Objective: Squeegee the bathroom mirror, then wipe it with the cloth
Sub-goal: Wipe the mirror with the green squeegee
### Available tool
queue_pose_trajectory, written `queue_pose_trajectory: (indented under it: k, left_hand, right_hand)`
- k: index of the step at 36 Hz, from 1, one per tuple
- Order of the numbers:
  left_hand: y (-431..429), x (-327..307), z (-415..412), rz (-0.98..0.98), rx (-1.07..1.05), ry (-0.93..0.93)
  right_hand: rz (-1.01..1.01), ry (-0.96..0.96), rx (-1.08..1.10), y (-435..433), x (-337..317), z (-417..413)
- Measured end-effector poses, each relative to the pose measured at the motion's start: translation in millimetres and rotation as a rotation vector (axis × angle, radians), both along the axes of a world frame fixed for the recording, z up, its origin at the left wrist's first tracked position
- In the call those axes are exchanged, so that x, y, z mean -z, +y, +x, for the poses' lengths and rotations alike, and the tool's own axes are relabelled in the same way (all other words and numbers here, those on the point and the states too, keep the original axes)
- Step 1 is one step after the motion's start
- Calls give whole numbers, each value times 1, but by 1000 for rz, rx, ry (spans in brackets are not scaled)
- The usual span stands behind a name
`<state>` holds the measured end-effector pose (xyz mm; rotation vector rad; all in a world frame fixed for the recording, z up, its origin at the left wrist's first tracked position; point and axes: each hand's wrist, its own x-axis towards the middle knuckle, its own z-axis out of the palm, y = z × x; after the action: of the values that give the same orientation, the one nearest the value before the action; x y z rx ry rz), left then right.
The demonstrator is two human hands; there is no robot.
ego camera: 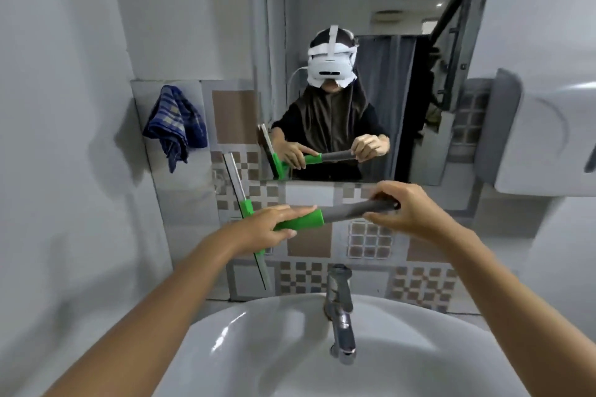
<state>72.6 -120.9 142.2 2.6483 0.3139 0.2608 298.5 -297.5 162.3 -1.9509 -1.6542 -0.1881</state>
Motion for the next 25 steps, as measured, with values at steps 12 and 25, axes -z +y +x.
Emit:
queue_pose_trajectory:
  k: [12, 25]
  left_hand:
    - [-42, -30, 64, 150, -28, -288]
    - [12, -172, 91, 427, -16, -744]
  right_hand:
    - [-58, -193, -38, -9, -1, 2]
    - [324, -525, 139, 21, -155, 20]
